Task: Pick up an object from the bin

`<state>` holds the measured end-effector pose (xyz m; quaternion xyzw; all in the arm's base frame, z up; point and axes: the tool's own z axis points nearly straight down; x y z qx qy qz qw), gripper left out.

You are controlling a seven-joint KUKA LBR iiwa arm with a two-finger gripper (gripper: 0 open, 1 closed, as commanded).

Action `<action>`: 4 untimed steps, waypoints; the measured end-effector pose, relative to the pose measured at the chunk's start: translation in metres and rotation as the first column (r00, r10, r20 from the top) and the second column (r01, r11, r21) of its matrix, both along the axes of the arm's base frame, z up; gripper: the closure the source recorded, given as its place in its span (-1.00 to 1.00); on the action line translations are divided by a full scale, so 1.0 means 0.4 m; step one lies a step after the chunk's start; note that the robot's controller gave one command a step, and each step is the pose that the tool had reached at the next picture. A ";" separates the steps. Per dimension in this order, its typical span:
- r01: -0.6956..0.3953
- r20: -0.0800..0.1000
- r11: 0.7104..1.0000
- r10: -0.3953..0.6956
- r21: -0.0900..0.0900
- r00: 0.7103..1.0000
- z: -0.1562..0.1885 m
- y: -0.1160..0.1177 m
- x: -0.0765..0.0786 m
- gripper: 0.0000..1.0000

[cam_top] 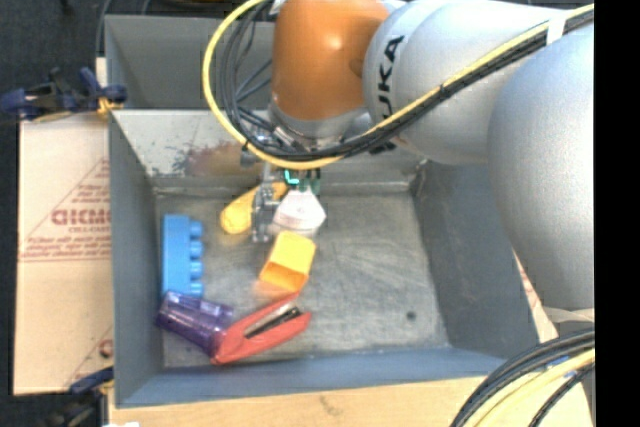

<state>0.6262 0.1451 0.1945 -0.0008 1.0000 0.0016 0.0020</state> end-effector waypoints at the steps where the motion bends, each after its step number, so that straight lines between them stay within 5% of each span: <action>1: 0.001 0.000 1.000 -0.001 0.000 1.000 0.000 0.000 0.000 -1.00; 2: -0.001 0.008 1.000 0.001 0.002 1.000 -0.106 0.002 -0.007 -1.00; 3: 0.219 0.020 0.976 -0.219 0.010 0.975 -0.225 -0.024 -0.021 1.00; 4: 0.219 0.020 0.976 -0.219 0.010 0.975 -0.225 -0.024 -0.021 1.00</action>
Offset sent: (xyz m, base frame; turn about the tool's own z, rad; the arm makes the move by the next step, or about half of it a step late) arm -0.0130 0.0013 -0.1180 -0.0096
